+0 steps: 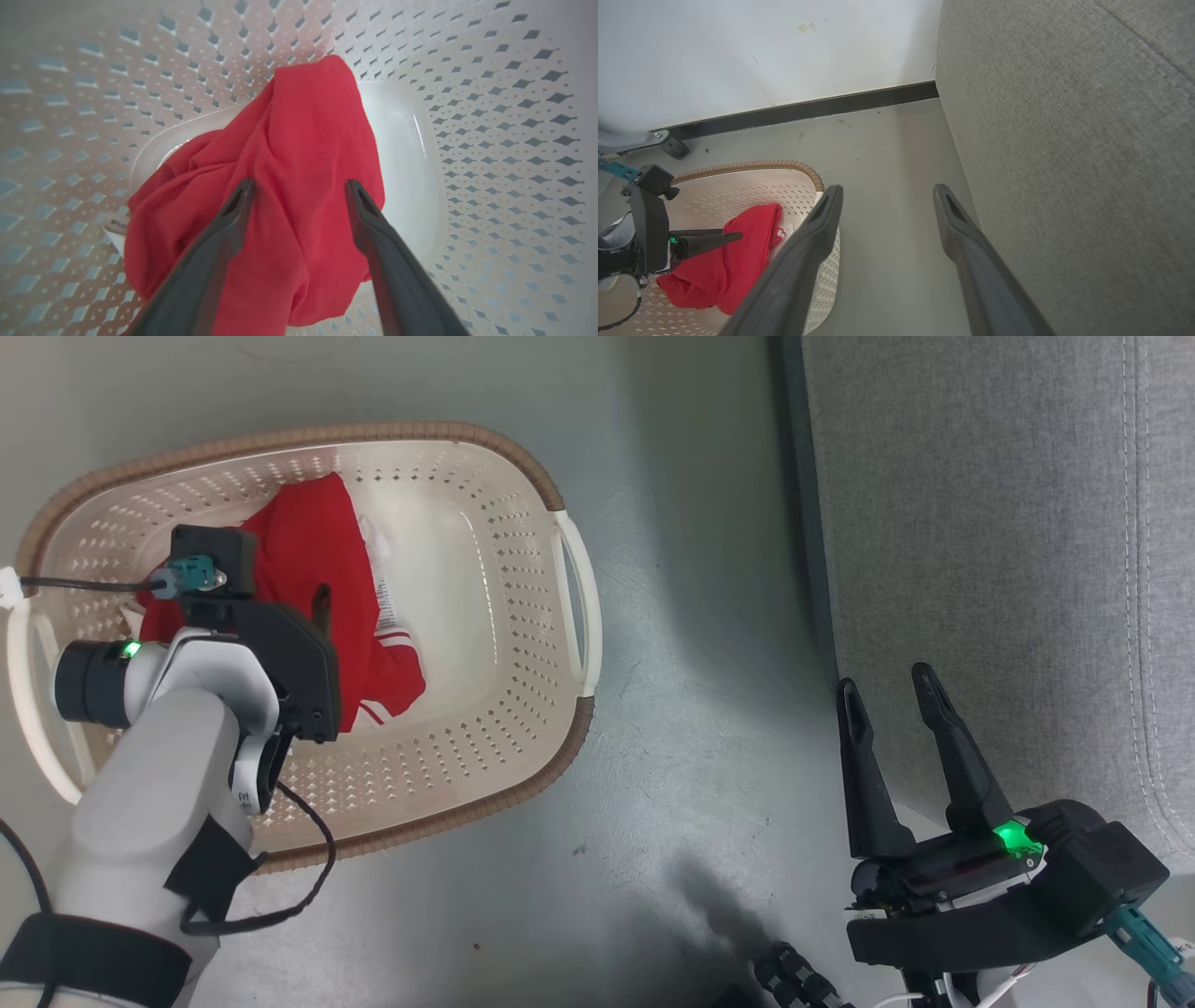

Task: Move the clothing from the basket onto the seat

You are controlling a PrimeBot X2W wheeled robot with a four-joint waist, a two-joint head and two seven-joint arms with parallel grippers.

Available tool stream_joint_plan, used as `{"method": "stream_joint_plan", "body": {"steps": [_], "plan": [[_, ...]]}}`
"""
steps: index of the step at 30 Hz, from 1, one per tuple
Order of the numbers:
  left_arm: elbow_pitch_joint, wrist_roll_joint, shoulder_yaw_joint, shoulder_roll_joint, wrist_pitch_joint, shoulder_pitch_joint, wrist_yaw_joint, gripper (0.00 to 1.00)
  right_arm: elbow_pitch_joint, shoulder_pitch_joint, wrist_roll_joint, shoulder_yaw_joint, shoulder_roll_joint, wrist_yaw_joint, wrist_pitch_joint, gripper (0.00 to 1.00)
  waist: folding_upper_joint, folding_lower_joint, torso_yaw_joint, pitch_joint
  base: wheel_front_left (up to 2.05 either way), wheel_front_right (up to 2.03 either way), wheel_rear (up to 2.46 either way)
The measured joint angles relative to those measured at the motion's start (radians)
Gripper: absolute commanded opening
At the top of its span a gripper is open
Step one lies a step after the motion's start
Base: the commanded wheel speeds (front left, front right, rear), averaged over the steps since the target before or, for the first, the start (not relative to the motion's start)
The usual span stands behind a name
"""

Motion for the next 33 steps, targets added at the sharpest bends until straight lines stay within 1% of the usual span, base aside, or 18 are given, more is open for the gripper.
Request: {"method": "stream_joint_plan", "body": {"steps": [5,10,12,14,16,20,22,23,24,26,33], "plan": [[0.042,0.004,0.009,-0.003,0.004,-0.026,0.025,1.0,0.001,0.0,-0.014,0.001,0.008,0.011,0.0,1.0,-0.0002,-0.0001,-0.011,0.008,0.0,0.0,0.0],[0.082,0.009,-0.006,-0.017,0.015,-0.036,0.03,1.0,0.003,0.0,-0.02,-0.004,0.014,0.015,0.0,1.0,-0.0001,-0.0001,-0.018,0.013,0.0,0.0,0.0],[0.099,0.02,-0.024,-0.02,0.027,-0.039,0.028,1.0,0.003,0.0,-0.024,-0.006,0.016,0.023,0.0,1.0,-0.0002,-0.0001,-0.02,0.014,0.0,0.0,0.0],[0.115,0.029,-0.042,-0.018,0.041,-0.043,0.019,1.0,0.004,0.0,-0.025,-0.006,0.018,0.024,0.0,1.0,-0.0001,-0.0001,-0.021,0.015,0.0,0.0,0.0],[0.137,0.061,-0.067,-0.015,0.062,-0.046,0.003,1.0,0.007,0.0,-0.025,-0.006,0.021,0.029,0.0,1.0,-0.0001,-0.0001,-0.022,0.015,0.0,0.0,0.0],[0.163,0.067,-0.079,-0.011,0.074,-0.046,-0.007,0.99,0.009,0.001,-0.029,-0.012,0.024,0.033,0.0,1.0,-0.0001,-0.0001,-0.022,0.014,0.0,0.0,0.0],[0.166,0.067,-0.076,-0.012,0.073,-0.046,-0.007,0.36,0.009,0.002,-0.03,-0.019,0.025,0.036,0.0,1.0,-0.0002,-0.0001,-0.022,0.014,0.0,0.0,0.0],[0.167,0.066,-0.074,-0.012,0.071,-0.046,-0.007,0.0,0.009,0.002,-0.03,-0.022,0.025,0.039,0.0,1.0,-0.0002,-0.0001,-0.021,0.014,0.0,0.0,0.0],[0.168,0.065,-0.073,-0.014,0.066,-0.046,-0.016,0.0,0.009,0.002,-0.031,-0.024,0.025,0.04,0.0,1.0,-0.0002,-0.0001,-0.021,0.014,0.0,0.0,0.0],[0.169,0.063,-0.07,-0.016,0.065,-0.048,-0.016,0.0,0.009,0.002,-0.031,-0.025,0.026,0.04,0.0,1.0,-0.0002,-0.0001,-0.02,0.014,0.0,0.0,0.0],[0.186,0.046,-0.052,-0.036,0.03,-0.061,-0.042,0.0,0.02,-0.001,-0.035,-0.035,0.032,0.049,0.0,1.0,-0.0001,0.0,-0.012,0.006,0.0,0.0,0.0]]}}
